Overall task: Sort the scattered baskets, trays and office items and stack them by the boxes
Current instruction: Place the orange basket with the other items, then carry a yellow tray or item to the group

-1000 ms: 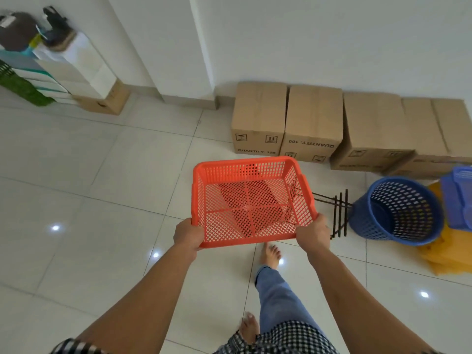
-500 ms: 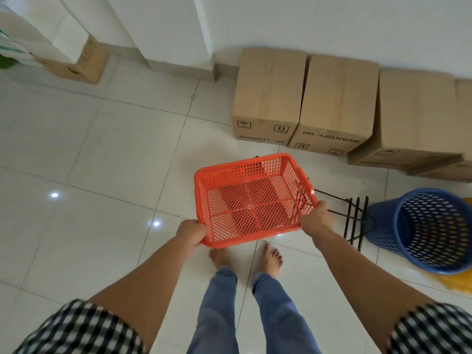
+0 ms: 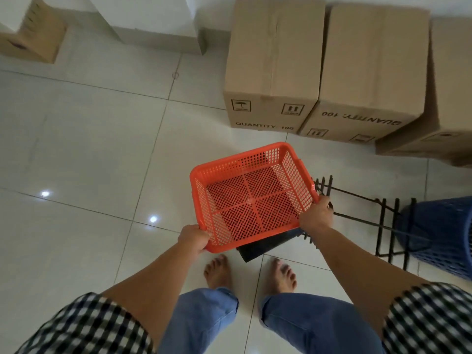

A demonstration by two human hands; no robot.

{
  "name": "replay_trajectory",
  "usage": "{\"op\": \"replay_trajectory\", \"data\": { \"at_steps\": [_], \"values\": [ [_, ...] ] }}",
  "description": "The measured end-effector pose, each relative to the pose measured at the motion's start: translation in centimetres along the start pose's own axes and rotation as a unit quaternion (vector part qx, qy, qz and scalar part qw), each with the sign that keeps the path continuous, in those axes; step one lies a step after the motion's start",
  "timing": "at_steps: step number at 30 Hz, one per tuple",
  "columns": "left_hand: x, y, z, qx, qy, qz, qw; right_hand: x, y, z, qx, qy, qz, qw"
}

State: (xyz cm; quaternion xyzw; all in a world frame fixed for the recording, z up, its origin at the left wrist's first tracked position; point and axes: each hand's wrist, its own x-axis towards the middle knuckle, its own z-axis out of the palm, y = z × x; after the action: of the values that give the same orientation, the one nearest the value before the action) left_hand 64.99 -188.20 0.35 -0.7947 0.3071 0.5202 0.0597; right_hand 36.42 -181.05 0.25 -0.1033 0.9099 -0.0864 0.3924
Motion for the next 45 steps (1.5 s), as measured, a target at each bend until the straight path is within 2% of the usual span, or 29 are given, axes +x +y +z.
{"op": "replay_trajectory", "data": {
  "at_steps": [7, 11, 14, 18, 25, 30, 33, 40, 43, 45],
  "values": [
    [2.5, -0.1, 2.4, 0.057, -0.028, 0.002, 0.998, 3.6, 0.2, 2.5, -0.001, -0.013, -0.034, 0.999],
    [0.1, 0.8, 2.5, 0.071, -0.059, 0.02, 0.996, 2.3, 0.2, 1.3, -0.037, -0.061, -0.053, 0.996],
    [-3.7, 2.0, 1.3, 0.128, -0.045, 0.042, 0.99, -1.0, 0.1, -1.1, -0.038, -0.073, -0.054, 0.995],
    [-11.0, 3.6, -1.6, 0.237, -0.033, 0.112, 0.964, -7.7, 0.3, -5.6, -0.058, -0.077, -0.077, 0.992],
    [-23.8, 6.9, -6.5, 0.342, -0.032, 0.26, 0.902, -20.8, 0.4, -13.7, -0.057, -0.057, -0.109, 0.991],
    [-30.1, 8.8, -7.3, 0.405, -0.023, 0.376, 0.833, -27.9, 1.2, -17.1, -0.029, 0.004, -0.096, 0.995],
    [-32.9, 9.1, -7.1, 0.451, -0.024, 0.435, 0.779, -31.5, 2.3, -18.0, -0.019, 0.06, -0.077, 0.995],
    [-39.4, 10.1, -4.6, 0.556, -0.038, 0.566, 0.608, -37.1, 6.8, -19.9, 0.056, 0.16, 0.009, 0.985],
    [-42.8, 9.3, -2.3, 0.6, -0.046, 0.604, 0.523, -39.5, 9.8, -20.8, 0.113, 0.197, 0.062, 0.972],
    [-45.1, 8.0, -0.3, 0.622, -0.055, 0.617, 0.479, -41.2, 12.5, -21.3, 0.152, 0.219, 0.096, 0.959]
  ]
}}
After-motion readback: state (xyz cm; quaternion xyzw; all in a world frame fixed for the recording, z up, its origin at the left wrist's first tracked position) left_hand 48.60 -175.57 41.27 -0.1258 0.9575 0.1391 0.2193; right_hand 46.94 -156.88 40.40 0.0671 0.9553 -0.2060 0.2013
